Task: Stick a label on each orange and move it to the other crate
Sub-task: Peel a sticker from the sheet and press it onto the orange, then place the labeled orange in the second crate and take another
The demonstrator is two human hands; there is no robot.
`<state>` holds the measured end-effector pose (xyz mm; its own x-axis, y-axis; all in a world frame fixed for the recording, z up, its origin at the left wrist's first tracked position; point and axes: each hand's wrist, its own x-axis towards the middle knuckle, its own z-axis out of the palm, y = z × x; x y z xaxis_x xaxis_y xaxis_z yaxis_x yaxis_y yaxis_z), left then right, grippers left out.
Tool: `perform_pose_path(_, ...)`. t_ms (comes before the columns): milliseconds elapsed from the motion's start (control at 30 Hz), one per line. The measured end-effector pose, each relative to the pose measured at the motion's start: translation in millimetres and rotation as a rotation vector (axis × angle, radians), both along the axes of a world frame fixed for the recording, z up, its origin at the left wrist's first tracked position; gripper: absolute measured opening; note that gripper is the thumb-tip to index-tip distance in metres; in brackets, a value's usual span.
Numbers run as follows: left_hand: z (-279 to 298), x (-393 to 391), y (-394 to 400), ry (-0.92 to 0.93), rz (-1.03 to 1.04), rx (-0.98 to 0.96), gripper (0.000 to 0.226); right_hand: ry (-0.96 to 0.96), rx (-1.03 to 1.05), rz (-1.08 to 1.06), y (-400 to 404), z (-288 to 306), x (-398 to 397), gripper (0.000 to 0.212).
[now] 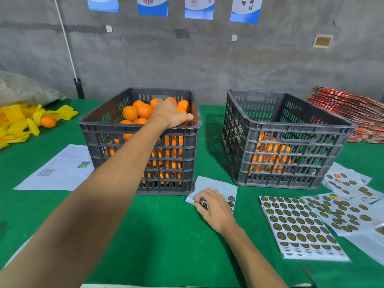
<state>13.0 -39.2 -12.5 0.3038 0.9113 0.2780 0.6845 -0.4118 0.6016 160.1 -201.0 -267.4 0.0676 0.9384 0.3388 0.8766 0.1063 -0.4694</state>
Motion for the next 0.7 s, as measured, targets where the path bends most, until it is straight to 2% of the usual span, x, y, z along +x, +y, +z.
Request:
perform_pose_path(100, 0.8, -0.3, -0.6, 0.001, -0.009, 0.001, 0.042, -0.007, -0.010, -0.009, 2.0, 0.1, 0.3, 0.007)
perform_pose_path(200, 0.7, -0.5, -0.3, -0.008, -0.013, 0.000, 0.043, -0.077, -0.030, -0.021, 3.8, -1.8, 0.0, 0.026)
perform_pose_path(267, -0.3, -0.5, 1.0, -0.012, -0.019, 0.001, 0.043, -0.124, -0.023, -0.035, 3.9, -3.1, -0.5, 0.029)
perform_pose_path(433, -1.2, -0.1, 1.6, -0.010, -0.014, 0.011, 0.045, -0.173, 0.030, -0.118, 3.0, -0.6, -1.6, 0.027)
perform_pose_path(700, -1.0, -0.4, 1.6, -0.007, -0.023, 0.009, 0.044, -0.093, 0.039, -0.139, 1.1, 3.4, -3.8, 0.014)
